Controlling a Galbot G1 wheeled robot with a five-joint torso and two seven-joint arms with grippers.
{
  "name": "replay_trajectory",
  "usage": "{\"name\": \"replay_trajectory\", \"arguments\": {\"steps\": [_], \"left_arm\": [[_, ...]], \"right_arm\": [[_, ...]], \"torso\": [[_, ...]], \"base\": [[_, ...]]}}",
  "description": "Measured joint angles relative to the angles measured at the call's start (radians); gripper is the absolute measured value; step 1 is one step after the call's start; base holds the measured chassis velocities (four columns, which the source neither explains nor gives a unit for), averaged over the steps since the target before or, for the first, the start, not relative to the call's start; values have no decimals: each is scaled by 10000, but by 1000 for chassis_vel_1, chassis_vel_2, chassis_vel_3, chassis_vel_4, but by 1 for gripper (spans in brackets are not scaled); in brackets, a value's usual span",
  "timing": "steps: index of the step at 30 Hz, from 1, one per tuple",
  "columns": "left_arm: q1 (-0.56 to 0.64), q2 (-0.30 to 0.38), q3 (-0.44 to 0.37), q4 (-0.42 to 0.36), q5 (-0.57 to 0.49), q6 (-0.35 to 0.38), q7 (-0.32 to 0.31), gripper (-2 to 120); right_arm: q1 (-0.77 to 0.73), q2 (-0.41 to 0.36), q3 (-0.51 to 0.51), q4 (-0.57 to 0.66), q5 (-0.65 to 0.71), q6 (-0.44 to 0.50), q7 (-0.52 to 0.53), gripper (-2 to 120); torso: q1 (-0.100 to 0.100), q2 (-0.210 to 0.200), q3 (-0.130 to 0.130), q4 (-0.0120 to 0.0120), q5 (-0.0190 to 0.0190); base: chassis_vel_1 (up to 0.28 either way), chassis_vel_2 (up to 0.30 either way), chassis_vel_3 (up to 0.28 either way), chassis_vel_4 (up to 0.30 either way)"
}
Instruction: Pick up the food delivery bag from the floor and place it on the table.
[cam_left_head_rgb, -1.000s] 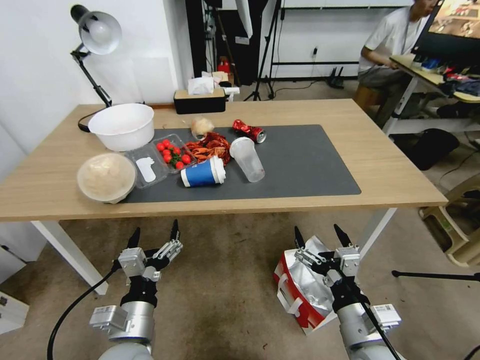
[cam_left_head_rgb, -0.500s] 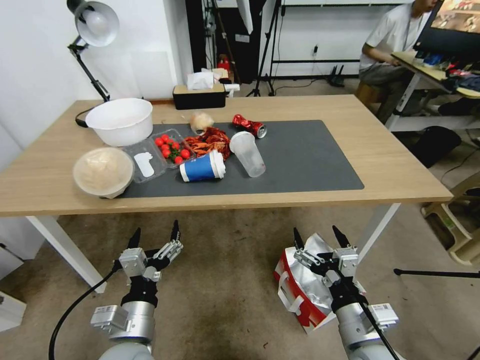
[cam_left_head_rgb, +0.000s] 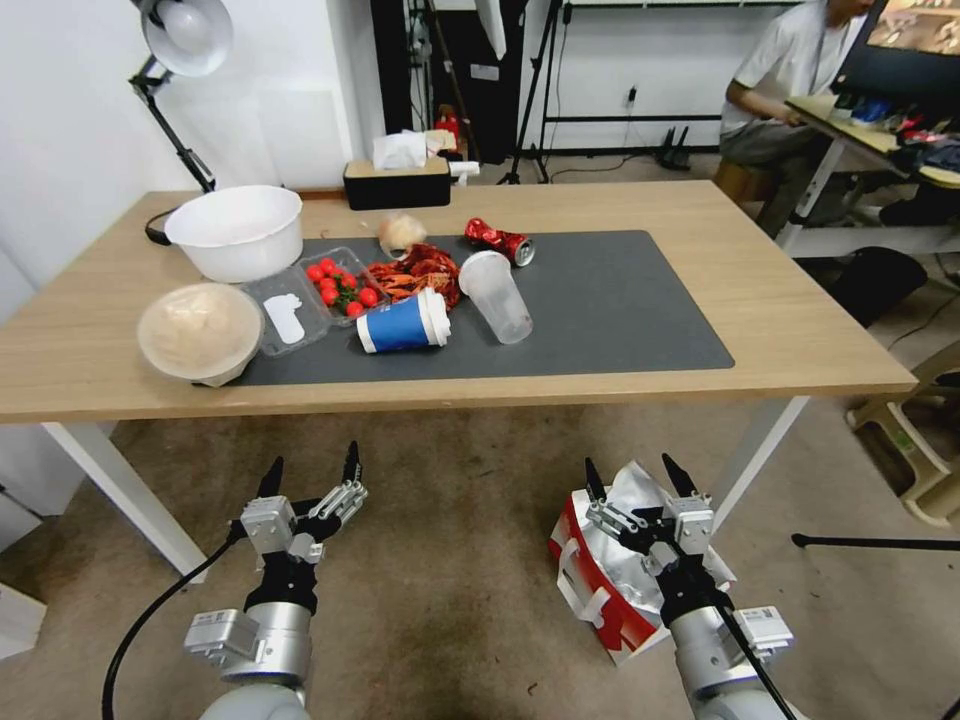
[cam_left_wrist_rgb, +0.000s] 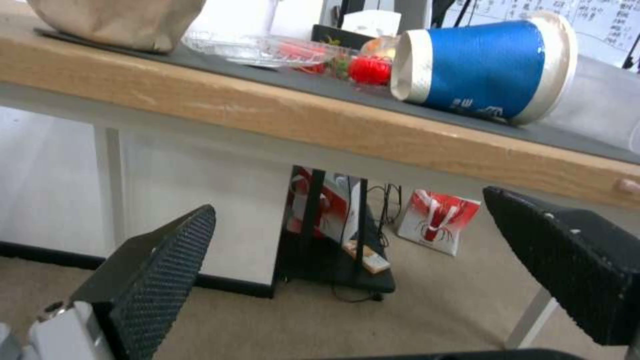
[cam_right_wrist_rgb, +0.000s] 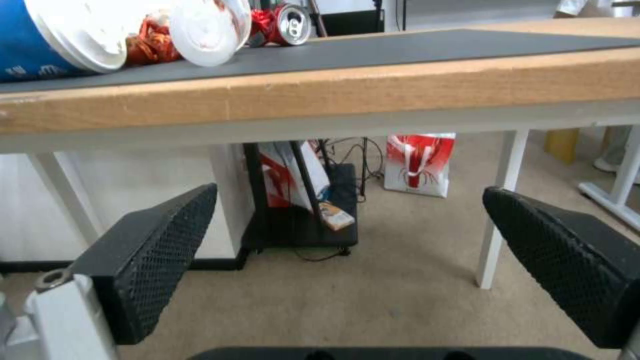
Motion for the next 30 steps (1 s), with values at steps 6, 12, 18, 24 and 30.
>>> {"name": "replay_trajectory", "arguments": {"steps": [6, 12, 18, 24, 30], "left_arm": [[-11, 13, -10, 0, 0, 0, 0, 100], [-17, 5, -16, 1, -1, 1, 0, 100], [-15, -1, -26, 2, -1, 1, -7, 100], [-17, 3, -45, 0, -6, 1, -16, 100], [-21, 3, -50, -1, -8, 1, -17, 100]], "right_arm": [[23, -35, 18, 6, 4, -79, -5, 100], [18, -39, 17, 65, 24, -147, -41, 100], [10, -60, 30, 65, 21, -147, -56, 100], [8, -64, 35, 64, 21, -157, -84, 100], [12, -64, 32, 40, 21, -161, -88, 100]], "torso": [[-121, -295, -174, 0, 0], [-243, -594, -349, 0, 0], [-340, -823, -480, 0, 0], [-467, -1132, -665, 0, 0], [-566, -1386, -822, 0, 0]], "base": [[0, 0, 0, 0], [0, 0, 0, 0], [0, 0, 0, 0], [0, 0, 0, 0], [0, 0, 0, 0]]}}
